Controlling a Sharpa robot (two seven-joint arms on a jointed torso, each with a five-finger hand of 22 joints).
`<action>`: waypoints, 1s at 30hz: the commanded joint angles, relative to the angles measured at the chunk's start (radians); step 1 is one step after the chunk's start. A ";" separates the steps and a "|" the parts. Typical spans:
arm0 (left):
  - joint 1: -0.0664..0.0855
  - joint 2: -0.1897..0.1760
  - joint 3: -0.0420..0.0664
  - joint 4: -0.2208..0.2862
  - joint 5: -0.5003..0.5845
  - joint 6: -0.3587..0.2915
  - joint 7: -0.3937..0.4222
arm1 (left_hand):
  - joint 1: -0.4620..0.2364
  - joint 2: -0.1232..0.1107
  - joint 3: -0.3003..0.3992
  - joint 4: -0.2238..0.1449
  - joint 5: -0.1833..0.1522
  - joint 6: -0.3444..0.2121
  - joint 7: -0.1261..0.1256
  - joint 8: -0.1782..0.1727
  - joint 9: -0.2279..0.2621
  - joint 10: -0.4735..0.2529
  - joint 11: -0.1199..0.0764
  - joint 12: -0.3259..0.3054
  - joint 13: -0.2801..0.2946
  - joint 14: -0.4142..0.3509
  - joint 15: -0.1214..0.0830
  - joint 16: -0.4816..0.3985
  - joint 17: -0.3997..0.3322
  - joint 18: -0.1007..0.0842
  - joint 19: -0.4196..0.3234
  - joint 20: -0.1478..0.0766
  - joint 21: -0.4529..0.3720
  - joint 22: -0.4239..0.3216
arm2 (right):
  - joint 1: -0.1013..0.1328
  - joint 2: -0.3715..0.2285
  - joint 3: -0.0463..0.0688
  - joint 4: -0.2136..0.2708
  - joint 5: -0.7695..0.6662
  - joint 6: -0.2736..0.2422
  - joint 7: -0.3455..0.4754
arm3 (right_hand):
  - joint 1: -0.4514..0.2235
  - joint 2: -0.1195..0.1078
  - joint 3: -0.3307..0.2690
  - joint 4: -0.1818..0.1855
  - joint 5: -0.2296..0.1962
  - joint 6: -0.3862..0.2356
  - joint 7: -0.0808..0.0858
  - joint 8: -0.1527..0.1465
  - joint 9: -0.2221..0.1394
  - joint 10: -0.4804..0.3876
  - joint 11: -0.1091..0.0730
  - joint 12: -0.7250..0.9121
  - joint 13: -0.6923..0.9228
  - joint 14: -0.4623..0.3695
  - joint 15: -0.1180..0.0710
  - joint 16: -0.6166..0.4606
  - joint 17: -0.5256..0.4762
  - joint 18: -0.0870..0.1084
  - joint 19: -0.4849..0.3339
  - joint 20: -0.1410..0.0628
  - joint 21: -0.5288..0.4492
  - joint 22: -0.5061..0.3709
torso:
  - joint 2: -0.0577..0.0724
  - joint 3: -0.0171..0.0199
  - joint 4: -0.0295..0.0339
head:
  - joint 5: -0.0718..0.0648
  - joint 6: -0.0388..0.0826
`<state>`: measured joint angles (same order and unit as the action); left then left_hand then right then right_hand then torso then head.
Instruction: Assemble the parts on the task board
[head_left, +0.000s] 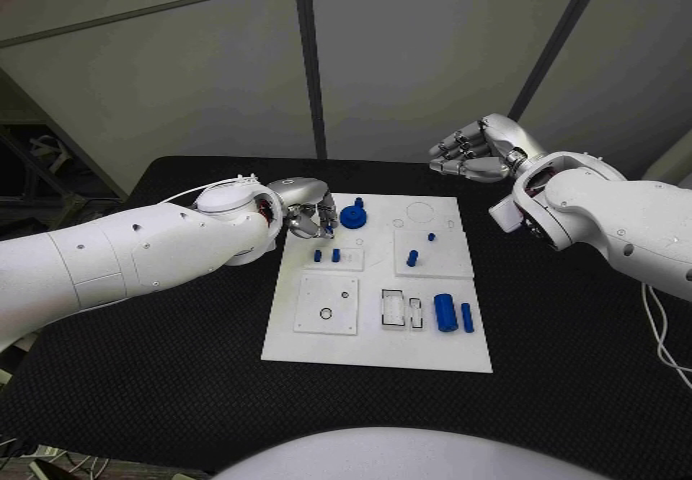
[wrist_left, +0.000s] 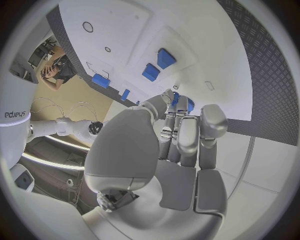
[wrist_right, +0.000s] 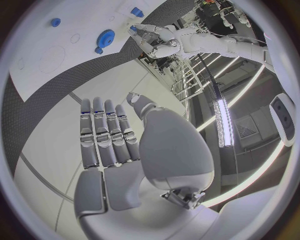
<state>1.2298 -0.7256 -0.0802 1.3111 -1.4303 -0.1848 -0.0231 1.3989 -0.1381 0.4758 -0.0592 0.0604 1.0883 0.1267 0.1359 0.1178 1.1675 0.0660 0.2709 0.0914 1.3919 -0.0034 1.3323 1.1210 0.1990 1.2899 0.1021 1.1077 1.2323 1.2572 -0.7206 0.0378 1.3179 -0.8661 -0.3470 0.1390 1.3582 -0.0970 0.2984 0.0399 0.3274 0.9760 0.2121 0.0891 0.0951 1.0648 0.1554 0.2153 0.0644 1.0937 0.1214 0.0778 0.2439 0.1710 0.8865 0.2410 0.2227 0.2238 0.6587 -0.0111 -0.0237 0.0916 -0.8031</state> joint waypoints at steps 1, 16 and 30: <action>0.000 -0.001 0.001 0.003 0.008 0.015 -0.006 | -0.012 -0.001 0.004 0.001 -0.003 0.009 0.000 -0.006 0.002 0.005 -0.001 -0.007 0.001 0.005 -0.001 0.004 -0.001 -0.088 0.005 0.000 0.005 0.002 | 0.002 -0.001 0.001 0.001 -0.001 0.002 0.008 | -0.002 -0.003 -0.006 0.002 0.005 0.001 0.006 -0.004 0.001 -0.005 0.002 0.000 -0.001 0.005 0.003 -0.005 -0.001 0.011 0.008 -0.002 -0.007 -0.001 | 0.001 0.0004 0.0003 | -0.001 -0.002; -0.004 0.019 0.001 -0.021 0.008 0.022 -0.005 | -0.013 -0.001 0.004 0.002 -0.003 0.010 0.000 -0.007 0.002 0.006 -0.002 -0.008 0.002 0.004 -0.001 0.003 -0.001 -0.088 0.005 0.000 0.005 0.002 | 0.002 -0.002 0.001 0.004 -0.001 0.002 0.007 | -0.002 -0.003 -0.006 0.002 0.005 0.001 0.006 -0.004 0.001 -0.005 0.002 0.000 -0.001 0.005 0.003 -0.005 -0.001 0.011 0.008 -0.002 -0.007 -0.001 | 0.001 -0.0004 -0.0010 | -0.003 -0.004; -0.011 0.036 0.001 -0.045 0.008 0.034 -0.006 | -0.013 -0.001 0.005 0.001 -0.004 0.010 0.000 -0.007 0.002 0.007 -0.002 -0.008 0.002 0.004 -0.001 0.002 -0.004 -0.088 0.004 0.000 0.004 0.002 | 0.002 -0.004 0.001 0.006 -0.002 0.001 0.006 | -0.002 -0.003 -0.006 0.002 0.005 0.001 0.006 -0.004 0.001 -0.005 0.002 0.000 -0.001 0.005 0.003 -0.005 -0.001 0.011 0.008 -0.002 -0.007 -0.001 | 0.001 -0.0005 -0.0006 | -0.005 -0.010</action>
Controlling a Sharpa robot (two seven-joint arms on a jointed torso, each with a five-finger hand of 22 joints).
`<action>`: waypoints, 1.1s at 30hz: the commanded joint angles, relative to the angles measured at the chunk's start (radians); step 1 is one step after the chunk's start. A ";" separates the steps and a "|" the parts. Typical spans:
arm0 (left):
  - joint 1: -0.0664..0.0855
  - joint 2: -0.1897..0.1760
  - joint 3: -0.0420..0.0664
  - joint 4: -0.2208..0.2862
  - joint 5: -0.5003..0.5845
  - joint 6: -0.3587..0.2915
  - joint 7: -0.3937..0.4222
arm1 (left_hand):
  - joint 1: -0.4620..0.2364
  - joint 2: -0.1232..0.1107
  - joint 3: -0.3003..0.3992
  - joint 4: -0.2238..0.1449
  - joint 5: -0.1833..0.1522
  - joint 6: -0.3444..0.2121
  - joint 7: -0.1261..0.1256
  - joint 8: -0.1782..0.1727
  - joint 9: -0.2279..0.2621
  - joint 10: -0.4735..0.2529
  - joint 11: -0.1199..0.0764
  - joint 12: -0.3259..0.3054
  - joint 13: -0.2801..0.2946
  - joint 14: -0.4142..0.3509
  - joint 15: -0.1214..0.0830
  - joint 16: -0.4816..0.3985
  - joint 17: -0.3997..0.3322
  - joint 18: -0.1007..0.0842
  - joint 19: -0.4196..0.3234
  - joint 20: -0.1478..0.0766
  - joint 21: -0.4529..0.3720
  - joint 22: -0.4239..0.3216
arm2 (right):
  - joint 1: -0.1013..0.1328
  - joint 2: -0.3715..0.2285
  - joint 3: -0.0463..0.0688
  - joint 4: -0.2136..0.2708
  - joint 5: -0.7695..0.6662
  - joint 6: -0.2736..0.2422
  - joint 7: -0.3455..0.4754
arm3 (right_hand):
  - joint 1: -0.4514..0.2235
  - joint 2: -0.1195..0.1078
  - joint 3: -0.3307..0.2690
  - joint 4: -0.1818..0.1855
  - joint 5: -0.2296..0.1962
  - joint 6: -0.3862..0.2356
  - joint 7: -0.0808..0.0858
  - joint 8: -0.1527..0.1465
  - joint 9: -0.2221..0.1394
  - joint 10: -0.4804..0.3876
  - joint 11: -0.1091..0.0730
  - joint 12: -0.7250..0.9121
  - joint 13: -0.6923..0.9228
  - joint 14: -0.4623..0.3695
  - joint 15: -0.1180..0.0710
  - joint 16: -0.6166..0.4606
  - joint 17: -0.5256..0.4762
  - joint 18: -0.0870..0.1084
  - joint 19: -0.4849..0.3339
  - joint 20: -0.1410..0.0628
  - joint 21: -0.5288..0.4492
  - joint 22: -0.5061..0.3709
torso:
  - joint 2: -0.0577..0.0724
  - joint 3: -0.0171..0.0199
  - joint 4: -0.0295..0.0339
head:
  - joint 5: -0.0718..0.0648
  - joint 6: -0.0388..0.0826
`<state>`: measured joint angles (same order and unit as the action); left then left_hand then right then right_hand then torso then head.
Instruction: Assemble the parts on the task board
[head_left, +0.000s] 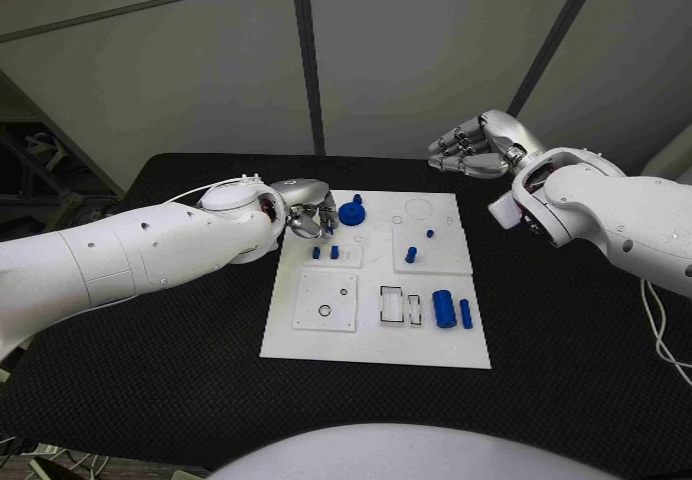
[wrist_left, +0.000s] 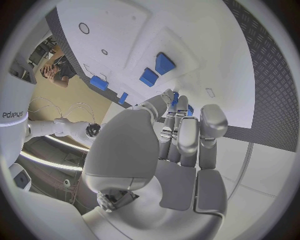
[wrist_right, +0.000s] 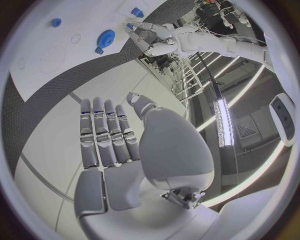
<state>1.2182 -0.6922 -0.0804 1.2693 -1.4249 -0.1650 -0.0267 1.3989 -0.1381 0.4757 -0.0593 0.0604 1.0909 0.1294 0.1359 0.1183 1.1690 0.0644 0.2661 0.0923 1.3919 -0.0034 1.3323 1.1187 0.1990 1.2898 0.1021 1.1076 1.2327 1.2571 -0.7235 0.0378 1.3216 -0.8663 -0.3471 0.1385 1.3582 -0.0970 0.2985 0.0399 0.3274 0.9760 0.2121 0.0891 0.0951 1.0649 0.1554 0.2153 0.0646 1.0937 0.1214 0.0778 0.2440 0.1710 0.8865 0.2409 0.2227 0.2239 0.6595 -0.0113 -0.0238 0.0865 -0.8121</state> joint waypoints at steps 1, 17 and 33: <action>0.000 0.003 0.001 -0.005 0.002 0.015 -0.003 | -0.013 -0.001 0.005 0.001 -0.004 0.008 -0.002 -0.007 0.001 0.005 0.000 -0.004 0.001 0.004 -0.001 0.002 -0.002 -0.088 0.004 0.000 0.004 0.001 | 0.002 -0.001 0.001 0.003 -0.001 0.001 0.006 | -0.002 -0.003 -0.006 0.003 0.005 0.001 0.006 -0.004 0.001 -0.005 0.002 0.000 -0.001 0.005 0.003 -0.005 -0.001 0.011 0.008 -0.002 -0.007 -0.001 | 0.000 -0.0002 -0.0001 | 0.000 -0.002; -0.001 0.010 0.001 -0.012 0.002 0.035 -0.002 | -0.013 -0.001 0.005 0.001 -0.004 0.008 -0.002 -0.007 0.001 0.005 0.000 -0.004 0.001 0.003 -0.001 0.001 -0.004 -0.088 0.004 0.000 0.003 0.001 | 0.002 -0.001 0.001 0.003 -0.001 0.002 0.006 | -0.002 -0.003 -0.006 0.003 0.005 0.001 0.006 -0.004 0.001 -0.005 0.002 0.000 -0.001 0.005 0.003 -0.005 -0.001 0.011 0.008 -0.002 -0.007 -0.001 | -0.001 -0.0002 0.0004 | 0.000 -0.005; -0.002 0.016 0.000 -0.018 0.002 0.048 -0.007 | -0.027 -0.009 0.002 0.004 -0.005 0.003 0.000 -0.015 0.000 0.003 0.003 -0.016 0.002 0.000 0.001 -0.002 -0.012 -0.087 -0.001 0.001 -0.003 0.000 | 0.002 -0.001 0.001 0.003 -0.001 0.002 0.006 | -0.002 -0.003 -0.006 0.003 0.005 0.001 0.007 -0.004 0.001 -0.005 0.002 0.000 -0.001 0.004 0.003 -0.006 -0.002 0.011 0.009 -0.001 -0.010 -0.004 | -0.001 -0.0001 0.0007 | -0.002 -0.007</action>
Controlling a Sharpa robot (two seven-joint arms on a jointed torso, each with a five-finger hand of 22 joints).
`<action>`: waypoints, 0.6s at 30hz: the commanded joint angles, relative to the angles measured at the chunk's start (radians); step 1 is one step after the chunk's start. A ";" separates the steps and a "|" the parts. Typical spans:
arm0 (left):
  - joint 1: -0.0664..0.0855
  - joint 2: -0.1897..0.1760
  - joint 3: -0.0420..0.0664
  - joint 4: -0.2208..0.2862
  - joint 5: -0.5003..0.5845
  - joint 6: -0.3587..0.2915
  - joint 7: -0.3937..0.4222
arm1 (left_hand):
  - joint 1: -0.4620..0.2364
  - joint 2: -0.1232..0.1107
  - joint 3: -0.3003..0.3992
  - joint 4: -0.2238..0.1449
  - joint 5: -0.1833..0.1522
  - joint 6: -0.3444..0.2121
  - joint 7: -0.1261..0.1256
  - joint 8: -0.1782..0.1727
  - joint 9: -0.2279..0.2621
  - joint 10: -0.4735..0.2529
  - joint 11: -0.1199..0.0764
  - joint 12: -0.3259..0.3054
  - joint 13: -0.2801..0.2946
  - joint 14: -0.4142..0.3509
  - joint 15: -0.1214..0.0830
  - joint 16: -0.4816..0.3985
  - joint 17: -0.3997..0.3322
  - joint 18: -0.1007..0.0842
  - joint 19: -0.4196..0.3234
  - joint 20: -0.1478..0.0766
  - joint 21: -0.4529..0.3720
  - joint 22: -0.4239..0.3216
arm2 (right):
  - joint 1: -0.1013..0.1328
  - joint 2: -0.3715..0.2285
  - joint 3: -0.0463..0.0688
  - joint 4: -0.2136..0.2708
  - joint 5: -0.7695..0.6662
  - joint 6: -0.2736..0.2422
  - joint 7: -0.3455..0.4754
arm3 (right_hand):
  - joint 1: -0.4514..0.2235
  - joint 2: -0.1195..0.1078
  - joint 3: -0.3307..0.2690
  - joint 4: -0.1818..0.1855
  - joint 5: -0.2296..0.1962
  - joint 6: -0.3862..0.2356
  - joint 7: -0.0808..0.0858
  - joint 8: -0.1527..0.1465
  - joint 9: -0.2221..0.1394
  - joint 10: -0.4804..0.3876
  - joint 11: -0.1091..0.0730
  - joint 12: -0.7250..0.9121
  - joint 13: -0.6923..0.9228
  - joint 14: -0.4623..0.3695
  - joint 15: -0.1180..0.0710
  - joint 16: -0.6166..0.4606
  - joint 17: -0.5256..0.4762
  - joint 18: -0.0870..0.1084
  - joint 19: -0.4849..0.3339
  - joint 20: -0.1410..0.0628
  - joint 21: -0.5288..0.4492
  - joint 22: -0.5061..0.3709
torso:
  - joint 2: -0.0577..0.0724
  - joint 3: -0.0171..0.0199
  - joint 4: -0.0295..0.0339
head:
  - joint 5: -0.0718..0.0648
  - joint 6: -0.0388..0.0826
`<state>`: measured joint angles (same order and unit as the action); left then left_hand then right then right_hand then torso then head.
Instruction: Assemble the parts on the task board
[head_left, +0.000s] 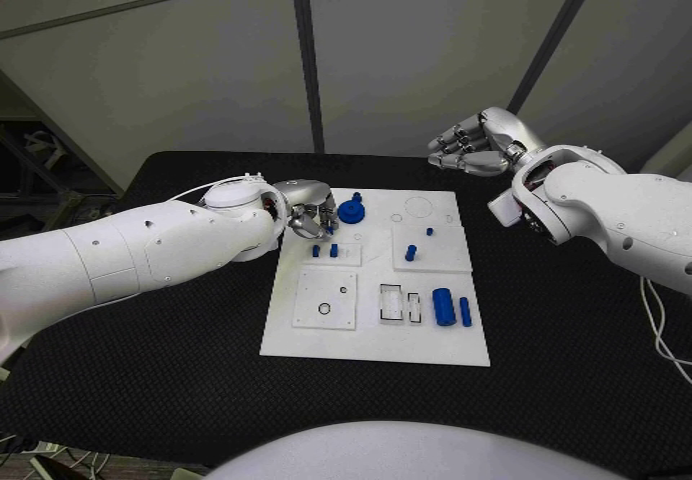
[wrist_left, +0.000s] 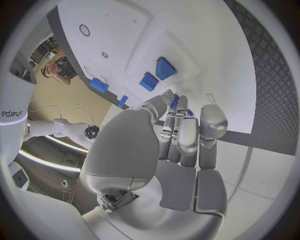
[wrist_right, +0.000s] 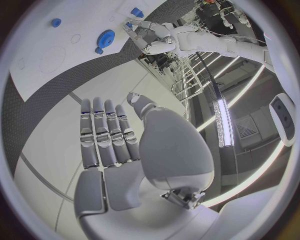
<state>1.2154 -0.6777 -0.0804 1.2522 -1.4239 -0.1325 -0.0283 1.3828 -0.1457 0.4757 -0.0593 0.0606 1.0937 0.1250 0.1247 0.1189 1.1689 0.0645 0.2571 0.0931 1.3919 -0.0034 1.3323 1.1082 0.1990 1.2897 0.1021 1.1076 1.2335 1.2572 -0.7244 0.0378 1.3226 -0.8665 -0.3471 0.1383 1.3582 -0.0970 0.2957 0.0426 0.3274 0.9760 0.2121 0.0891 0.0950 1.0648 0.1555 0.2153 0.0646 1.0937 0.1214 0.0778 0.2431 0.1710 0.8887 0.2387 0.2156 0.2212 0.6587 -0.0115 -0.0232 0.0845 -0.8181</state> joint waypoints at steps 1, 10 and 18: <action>0.001 0.002 0.000 -0.001 0.001 0.016 -0.006 | -0.011 -0.002 0.002 0.004 -0.005 -0.001 0.005 -0.005 -0.001 0.001 0.003 -0.009 0.001 -0.001 0.002 -0.002 -0.002 -0.087 -0.002 0.002 -0.004 -0.001 | 0.002 0.000 0.001 0.002 -0.001 0.003 0.006 | -0.002 -0.003 -0.003 0.000 0.005 0.001 0.007 -0.004 0.001 -0.005 0.002 0.000 -0.001 0.004 0.003 -0.006 -0.001 0.011 0.007 0.001 -0.003 -0.001 | 0.000 0.0001 0.0001 | 0.000 -0.001; 0.000 0.003 0.000 -0.003 0.001 0.022 -0.012 | -0.024 -0.012 0.006 0.005 -0.005 -0.036 0.017 -0.032 -0.011 -0.018 0.015 -0.033 0.000 -0.007 0.011 -0.008 -0.018 -0.085 -0.007 0.008 -0.014 -0.002 | 0.002 0.000 0.001 0.002 -0.001 0.002 0.006 | -0.002 -0.003 -0.003 0.000 0.005 0.001 0.007 -0.004 0.001 -0.005 0.002 0.000 -0.001 0.004 0.003 -0.006 -0.001 0.011 0.007 0.001 -0.003 -0.001 | 0.000 0.0002 -0.0004 | -0.001 -0.001; 0.000 0.002 0.000 -0.003 0.001 0.022 -0.013 | -0.032 -0.022 0.007 0.006 -0.005 -0.067 0.019 -0.052 -0.021 -0.023 0.017 -0.045 0.000 -0.010 0.013 -0.009 -0.025 -0.084 -0.009 0.012 -0.019 -0.002 | 0.002 0.000 0.001 0.002 -0.001 0.002 0.006 | -0.003 -0.003 -0.004 0.001 0.005 0.001 0.007 -0.004 0.001 -0.006 0.002 0.000 -0.001 0.004 0.003 -0.007 -0.001 0.011 0.007 0.001 -0.004 -0.002 | 0.000 0.0002 0.0002 | -0.002 -0.001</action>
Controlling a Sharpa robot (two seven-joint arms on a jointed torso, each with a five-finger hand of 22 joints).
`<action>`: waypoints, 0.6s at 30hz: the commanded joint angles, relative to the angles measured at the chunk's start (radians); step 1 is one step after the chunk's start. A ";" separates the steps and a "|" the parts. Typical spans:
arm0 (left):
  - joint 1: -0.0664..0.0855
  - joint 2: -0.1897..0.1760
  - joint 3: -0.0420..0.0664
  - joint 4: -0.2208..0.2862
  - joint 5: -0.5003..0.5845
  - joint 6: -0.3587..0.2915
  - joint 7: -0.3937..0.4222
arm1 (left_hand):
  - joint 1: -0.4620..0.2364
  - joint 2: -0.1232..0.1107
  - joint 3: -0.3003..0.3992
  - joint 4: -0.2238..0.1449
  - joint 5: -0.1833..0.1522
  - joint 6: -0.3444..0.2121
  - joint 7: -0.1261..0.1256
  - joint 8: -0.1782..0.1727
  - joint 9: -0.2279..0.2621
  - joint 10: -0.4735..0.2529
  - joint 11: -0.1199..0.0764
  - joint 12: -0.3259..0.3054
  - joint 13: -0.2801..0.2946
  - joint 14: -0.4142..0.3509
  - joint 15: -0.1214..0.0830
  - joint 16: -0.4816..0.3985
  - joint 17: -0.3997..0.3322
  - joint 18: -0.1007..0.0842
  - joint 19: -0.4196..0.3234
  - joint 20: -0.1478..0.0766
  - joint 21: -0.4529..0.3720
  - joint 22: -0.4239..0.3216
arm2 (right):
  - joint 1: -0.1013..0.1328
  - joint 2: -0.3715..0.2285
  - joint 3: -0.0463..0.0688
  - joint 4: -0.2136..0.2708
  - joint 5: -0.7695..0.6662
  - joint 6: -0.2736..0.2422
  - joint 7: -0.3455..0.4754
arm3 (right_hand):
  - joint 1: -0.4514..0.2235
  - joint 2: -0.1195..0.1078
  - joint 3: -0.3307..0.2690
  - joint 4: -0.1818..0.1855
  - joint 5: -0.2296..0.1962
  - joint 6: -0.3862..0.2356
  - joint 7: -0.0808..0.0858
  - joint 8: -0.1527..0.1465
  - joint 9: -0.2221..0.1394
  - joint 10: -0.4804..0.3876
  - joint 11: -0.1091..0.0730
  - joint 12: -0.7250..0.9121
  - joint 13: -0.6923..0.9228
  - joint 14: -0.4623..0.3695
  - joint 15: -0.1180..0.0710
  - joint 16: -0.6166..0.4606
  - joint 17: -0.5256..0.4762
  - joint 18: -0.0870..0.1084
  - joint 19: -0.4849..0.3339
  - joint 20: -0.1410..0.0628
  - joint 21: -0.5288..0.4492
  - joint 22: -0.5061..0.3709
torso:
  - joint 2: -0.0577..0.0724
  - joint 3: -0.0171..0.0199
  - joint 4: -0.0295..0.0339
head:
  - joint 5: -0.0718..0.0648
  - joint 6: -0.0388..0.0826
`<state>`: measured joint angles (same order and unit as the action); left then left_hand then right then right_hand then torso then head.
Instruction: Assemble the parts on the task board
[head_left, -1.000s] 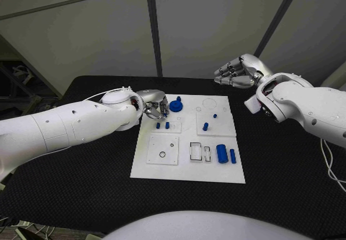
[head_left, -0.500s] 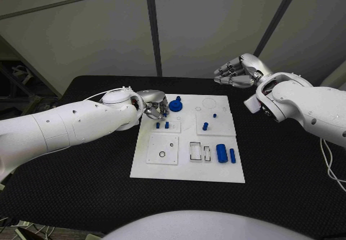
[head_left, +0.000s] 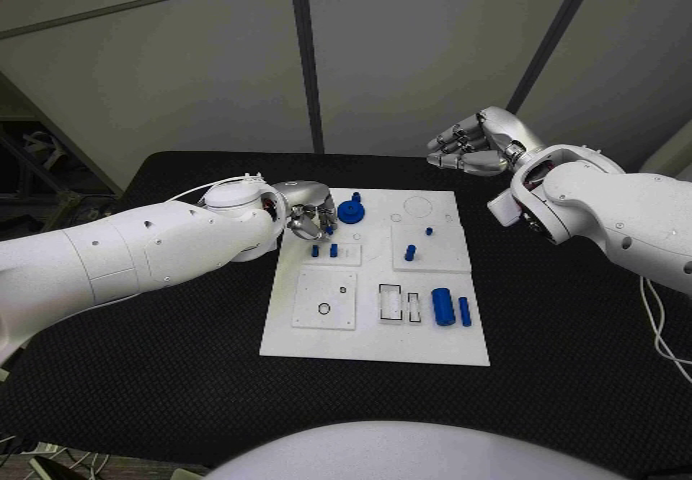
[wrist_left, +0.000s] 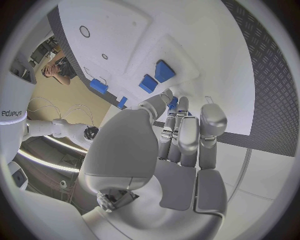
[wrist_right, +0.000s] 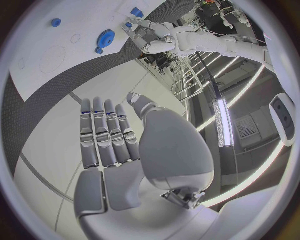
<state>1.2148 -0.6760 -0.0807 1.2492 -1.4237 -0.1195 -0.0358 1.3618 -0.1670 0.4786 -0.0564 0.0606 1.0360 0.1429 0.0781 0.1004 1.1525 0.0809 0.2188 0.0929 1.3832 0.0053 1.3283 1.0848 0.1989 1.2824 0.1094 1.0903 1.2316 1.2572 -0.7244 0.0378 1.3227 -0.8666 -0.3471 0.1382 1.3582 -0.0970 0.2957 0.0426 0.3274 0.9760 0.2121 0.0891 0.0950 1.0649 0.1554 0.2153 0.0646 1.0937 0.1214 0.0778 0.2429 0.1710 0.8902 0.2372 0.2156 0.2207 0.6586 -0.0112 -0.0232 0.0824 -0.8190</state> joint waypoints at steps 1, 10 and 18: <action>0.001 0.000 0.001 0.000 0.001 0.008 -0.005 | -0.011 -0.001 0.004 0.004 -0.005 -0.010 0.001 -0.006 -0.002 -0.007 0.000 -0.007 0.000 -0.002 0.004 -0.005 -0.001 -0.084 -0.002 0.005 -0.001 0.000 | 0.002 0.000 0.001 0.002 -0.001 0.002 0.006 | -0.003 -0.003 -0.004 0.001 0.005 0.001 0.007 -0.004 0.001 -0.006 0.002 0.000 -0.001 0.004 0.003 -0.007 -0.001 0.011 0.006 0.003 -0.004 -0.001 | 0.000 -0.0002 0.0006 | 0.000 0.000; 0.001 -0.001 0.001 -0.001 0.001 0.009 -0.009 | -0.021 -0.009 0.002 0.007 -0.005 -0.029 0.002 -0.014 -0.009 -0.011 0.002 -0.014 0.000 -0.004 0.005 -0.007 -0.008 -0.083 -0.003 0.006 -0.006 0.000 | 0.002 0.000 0.001 0.002 -0.001 0.002 0.006 | -0.003 -0.003 -0.004 0.001 0.005 0.000 0.007 -0.005 0.001 -0.006 0.002 0.000 -0.002 0.003 0.004 -0.007 -0.001 0.011 0.006 0.003 -0.004 -0.002 | 0.000 -0.0003 0.0004 | 0.000 0.001; 0.001 -0.008 0.001 -0.003 0.001 0.001 -0.014 | -0.026 -0.016 0.000 0.009 -0.005 -0.059 0.002 -0.017 -0.018 -0.017 0.004 -0.024 0.001 -0.008 0.007 -0.010 -0.018 -0.081 -0.006 0.007 -0.014 -0.002 | 0.002 0.000 0.001 -0.003 -0.007 0.008 0.002 | -0.003 -0.004 -0.005 0.001 0.004 0.000 0.007 -0.005 0.001 -0.007 0.003 -0.001 -0.002 0.003 0.004 -0.007 -0.001 0.011 0.006 0.003 -0.005 -0.003 | -0.001 -0.0005 0.0008 | 0.002 0.001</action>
<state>1.2147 -0.6824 -0.0807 1.2468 -1.4235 -0.1174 -0.0422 1.3433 -0.1856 0.4810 -0.0533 0.0612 0.9815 0.1458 0.0658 0.0832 1.1417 0.0845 0.1971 0.0928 1.3796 0.0088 1.3244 1.0675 0.1989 1.2788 0.1130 1.0787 1.2304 1.2572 -0.7244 0.0378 1.3203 -0.8671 -0.3469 0.1380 1.3582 -0.0970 0.2957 0.0426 0.3274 0.9760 0.2121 0.0891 0.0950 1.0648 0.1554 0.2153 0.0647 1.0937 0.1213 0.0741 0.2430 0.1711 0.8902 0.2372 0.2156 0.2198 0.6584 -0.0114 -0.0230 0.0820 -0.8178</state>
